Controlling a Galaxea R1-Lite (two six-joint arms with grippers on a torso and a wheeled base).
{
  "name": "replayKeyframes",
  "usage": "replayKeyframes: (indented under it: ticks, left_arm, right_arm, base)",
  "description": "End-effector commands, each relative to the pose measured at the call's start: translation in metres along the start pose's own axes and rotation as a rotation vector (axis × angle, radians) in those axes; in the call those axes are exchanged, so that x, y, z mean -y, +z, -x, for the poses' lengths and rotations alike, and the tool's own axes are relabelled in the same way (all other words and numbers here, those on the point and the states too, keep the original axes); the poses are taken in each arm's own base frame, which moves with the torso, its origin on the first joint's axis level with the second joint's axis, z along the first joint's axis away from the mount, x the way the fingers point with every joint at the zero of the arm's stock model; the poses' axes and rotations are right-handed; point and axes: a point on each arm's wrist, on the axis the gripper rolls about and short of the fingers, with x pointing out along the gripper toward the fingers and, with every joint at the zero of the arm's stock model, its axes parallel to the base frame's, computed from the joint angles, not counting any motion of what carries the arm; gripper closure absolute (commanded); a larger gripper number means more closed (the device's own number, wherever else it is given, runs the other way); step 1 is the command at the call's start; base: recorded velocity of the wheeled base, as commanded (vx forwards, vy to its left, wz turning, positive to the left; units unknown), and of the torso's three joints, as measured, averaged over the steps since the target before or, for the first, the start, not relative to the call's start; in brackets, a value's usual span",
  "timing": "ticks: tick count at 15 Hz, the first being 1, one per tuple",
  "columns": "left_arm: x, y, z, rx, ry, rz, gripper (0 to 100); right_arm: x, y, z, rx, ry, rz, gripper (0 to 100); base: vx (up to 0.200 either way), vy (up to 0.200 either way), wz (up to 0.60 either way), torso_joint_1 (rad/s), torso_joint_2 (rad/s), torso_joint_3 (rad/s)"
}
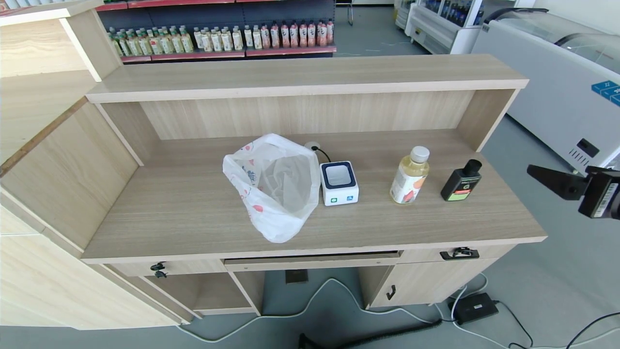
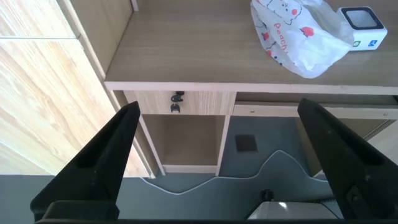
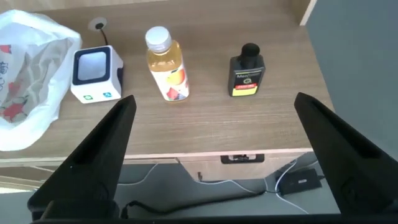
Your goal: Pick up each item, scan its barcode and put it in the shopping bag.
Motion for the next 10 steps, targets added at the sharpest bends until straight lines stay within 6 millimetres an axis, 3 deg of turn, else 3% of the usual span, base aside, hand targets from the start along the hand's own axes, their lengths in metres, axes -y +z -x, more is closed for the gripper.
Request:
replayKeyframes:
  ticks: [1,4,10]
  left_arm:
    - [0.000,0.000,0.000,0.001,0.001,0.000,0]
    - [0.000,0.000,0.000,0.001,0.001,0.000,0]
    - [0.000,0.000,0.000,0.001,0.001,0.000,0]
  right_arm:
    - [0.018,-0.056,-0.068,-0.166,-0.062,0.011,0]
    - [0.019,-0.087,-0.099,-0.218,-0.056,0.007,0]
    - [0.008,-0.096,-0.159,-0.145,-0.007,0.042,0]
  base:
    - [0.000,0.000,0.00,0.000,0.00,0.000]
    - [0.000,0.000,0.00,0.000,0.00,0.000]
    - [0.000,0.000,0.00,0.000,0.00,0.000]
